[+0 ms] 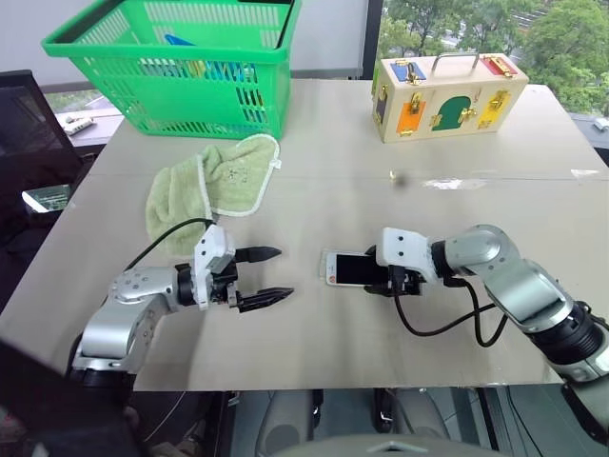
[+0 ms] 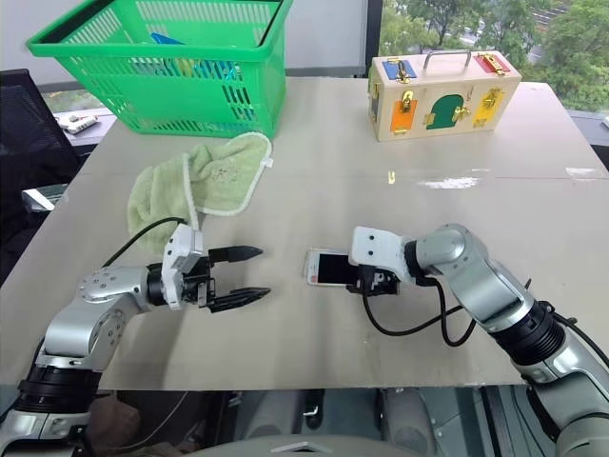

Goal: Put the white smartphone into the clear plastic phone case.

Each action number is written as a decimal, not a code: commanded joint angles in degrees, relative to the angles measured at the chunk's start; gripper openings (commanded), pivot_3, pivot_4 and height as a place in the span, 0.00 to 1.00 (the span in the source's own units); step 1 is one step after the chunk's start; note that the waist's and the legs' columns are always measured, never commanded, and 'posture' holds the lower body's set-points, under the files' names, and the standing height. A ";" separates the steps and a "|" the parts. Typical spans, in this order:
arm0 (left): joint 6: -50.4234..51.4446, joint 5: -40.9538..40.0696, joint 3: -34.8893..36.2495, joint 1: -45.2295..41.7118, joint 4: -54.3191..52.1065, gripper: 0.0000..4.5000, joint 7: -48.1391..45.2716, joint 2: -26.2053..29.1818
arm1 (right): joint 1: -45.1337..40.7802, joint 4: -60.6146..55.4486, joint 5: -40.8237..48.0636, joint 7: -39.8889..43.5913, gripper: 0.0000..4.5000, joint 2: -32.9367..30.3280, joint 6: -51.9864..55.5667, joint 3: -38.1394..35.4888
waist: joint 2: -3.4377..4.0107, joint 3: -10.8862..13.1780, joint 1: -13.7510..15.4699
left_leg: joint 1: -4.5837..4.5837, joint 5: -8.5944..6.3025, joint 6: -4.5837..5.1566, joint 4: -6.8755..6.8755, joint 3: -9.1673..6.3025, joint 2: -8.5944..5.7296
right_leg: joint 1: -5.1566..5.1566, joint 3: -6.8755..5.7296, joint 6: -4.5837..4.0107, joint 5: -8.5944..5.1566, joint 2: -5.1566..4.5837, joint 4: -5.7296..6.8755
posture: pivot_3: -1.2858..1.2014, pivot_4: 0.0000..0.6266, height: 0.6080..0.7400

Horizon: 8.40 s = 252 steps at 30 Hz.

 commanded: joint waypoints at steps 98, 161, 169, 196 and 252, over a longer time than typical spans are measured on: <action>-2.12 1.65 -1.25 0.16 -1.88 1.00 1.47 -0.87 | 1.97 10.14 1.52 -8.71 0.01 7.17 4.65 1.98 | 0.05 -0.14 0.04 | 0.09 -0.04 -0.07 -0.11 0.01 0.05 | -0.01 0.01 0.03 -0.02 -0.01 -0.02 | 0.52 0.24 1.00; -2.88 1.48 -0.79 1.78 -2.49 1.00 2.47 -0.57 | -5.32 18.55 4.51 9.77 0.01 2.10 -15.99 -8.29 | 0.22 0.05 -1.36 | 0.02 0.14 0.16 -0.42 0.14 0.03 | -0.16 0.07 -0.04 0.03 0.12 -0.06 | 0.52 0.24 1.00; -3.59 2.06 -0.63 2.48 -2.48 1.00 3.65 -0.93 | -3.08 13.81 6.35 6.80 0.01 0.48 -10.51 -12.23 | 0.22 0.05 -1.18 | 0.02 0.14 0.15 -0.42 0.13 0.03 | -0.15 0.07 -0.04 0.03 0.12 -0.05 | 0.52 0.24 1.00; -4.47 2.51 -1.39 0.50 -0.13 1.00 2.38 -0.71 | -1.36 8.69 4.79 -2.86 0.01 6.75 -7.75 -8.05 | 0.22 0.04 -1.29 | 0.06 0.15 0.15 -0.41 0.13 0.01 | -0.12 0.07 -0.03 0.03 0.13 -0.02 | 0.52 0.24 1.00; -3.05 2.15 -1.99 1.44 -2.18 1.00 3.39 -1.22 | -3.60 14.42 6.86 -4.48 0.01 13.71 6.71 2.39 | 0.20 0.02 -1.45 | 0.20 0.16 0.14 -0.38 0.13 0.03 | -0.07 0.08 -0.04 0.04 0.14 0.07 | 0.52 0.24 1.00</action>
